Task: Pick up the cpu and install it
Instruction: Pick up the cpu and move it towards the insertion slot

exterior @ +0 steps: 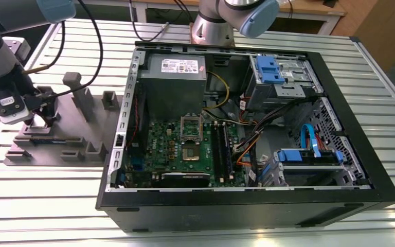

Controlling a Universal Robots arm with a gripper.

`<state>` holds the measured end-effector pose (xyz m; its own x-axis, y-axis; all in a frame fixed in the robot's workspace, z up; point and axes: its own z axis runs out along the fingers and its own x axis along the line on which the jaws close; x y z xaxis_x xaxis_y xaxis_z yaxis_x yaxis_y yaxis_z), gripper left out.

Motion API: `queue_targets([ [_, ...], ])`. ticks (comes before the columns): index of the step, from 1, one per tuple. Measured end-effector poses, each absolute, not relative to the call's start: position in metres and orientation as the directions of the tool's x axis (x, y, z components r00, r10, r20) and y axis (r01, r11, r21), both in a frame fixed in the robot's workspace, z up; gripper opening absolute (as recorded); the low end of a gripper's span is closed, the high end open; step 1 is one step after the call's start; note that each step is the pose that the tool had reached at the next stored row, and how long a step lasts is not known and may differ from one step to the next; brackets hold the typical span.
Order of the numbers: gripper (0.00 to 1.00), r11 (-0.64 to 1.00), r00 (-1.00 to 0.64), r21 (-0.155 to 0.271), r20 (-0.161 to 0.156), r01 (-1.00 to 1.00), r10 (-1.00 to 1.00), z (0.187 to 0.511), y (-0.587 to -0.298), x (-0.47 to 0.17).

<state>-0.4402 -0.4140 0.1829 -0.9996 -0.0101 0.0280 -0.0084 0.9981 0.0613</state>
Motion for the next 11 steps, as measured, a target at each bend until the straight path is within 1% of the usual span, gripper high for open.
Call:
queue_targets([
  [1,0.53,0.998,-1.0,0.061,0.028,-0.008,-0.01,0.1829,-0.414,-0.4402],
  [2,0.47,0.998,-1.0,0.061,0.028,-0.008,-0.01,0.1829,-0.414,-0.4402],
  [11,0.47,0.998,-1.0,0.061,0.028,-0.008,-0.01,0.1834,-0.4139,-0.4401],
])
